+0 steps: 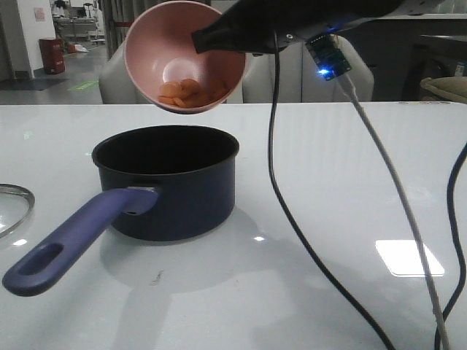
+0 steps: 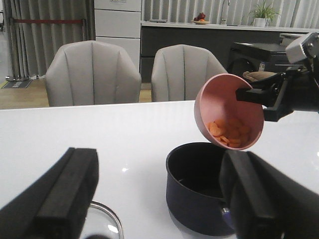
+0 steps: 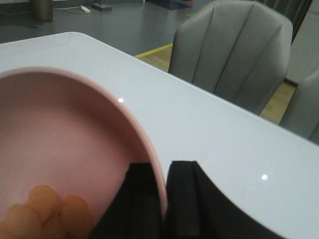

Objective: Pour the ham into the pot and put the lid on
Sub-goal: 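Tilt the pink bowl to pour the carrot slices into the saucepan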

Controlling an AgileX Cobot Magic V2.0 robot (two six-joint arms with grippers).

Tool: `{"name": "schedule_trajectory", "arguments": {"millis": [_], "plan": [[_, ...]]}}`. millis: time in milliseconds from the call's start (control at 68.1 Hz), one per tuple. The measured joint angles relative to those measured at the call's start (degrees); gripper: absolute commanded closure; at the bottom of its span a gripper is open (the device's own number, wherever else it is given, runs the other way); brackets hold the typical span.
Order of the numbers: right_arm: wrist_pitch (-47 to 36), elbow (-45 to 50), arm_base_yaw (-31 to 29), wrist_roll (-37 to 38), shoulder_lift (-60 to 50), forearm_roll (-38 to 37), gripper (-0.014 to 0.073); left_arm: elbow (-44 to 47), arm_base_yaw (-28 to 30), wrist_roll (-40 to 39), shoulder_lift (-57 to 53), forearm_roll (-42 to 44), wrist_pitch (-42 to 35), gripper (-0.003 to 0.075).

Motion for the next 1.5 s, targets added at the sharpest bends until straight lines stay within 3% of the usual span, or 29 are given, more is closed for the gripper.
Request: {"name": "schedule_trajectory", "arguments": {"millis": [338, 529, 705, 852, 1116, 1395, 1498], "plan": [[-12.4, 0.1, 4.5, -32.9, 5.6, -0.1, 0.0458, 0.0, 0.0, 0.0, 0.0, 0.0, 0.0, 0.0191], [-21.4, 0.1, 4.8, -47.8, 9.0, -0.1, 0.0458, 0.0, 0.0, 0.0, 0.0, 0.0, 0.0, 0.0191], [-34.7, 0.7, 4.8, -56.6, 11.0, 0.0, 0.0459, 0.0, 0.0, 0.0, 0.0, 0.0, 0.0, 0.0191], [-38.3, 0.9, 4.8, -60.2, 11.9, 0.0, 0.0459, 0.0, 0.0, 0.0, 0.0, 0.0, 0.0, 0.0191], [-38.4, 1.0, 4.8, -57.5, 14.0, 0.8, 0.0459, 0.0, 0.0, 0.0, 0.0, 0.0, 0.0, 0.0191], [-38.3, 1.0, 4.8, -28.1, 12.2, 11.0, 0.0460, 0.0, 0.0, 0.0, 0.0, 0.0, 0.0, 0.0191], [-34.7, 1.0, 4.8, -18.6, 9.2, 14.4, 0.0460, 0.0, 0.0, 0.0, 0.0, 0.0, 0.0, 0.0191]]}}
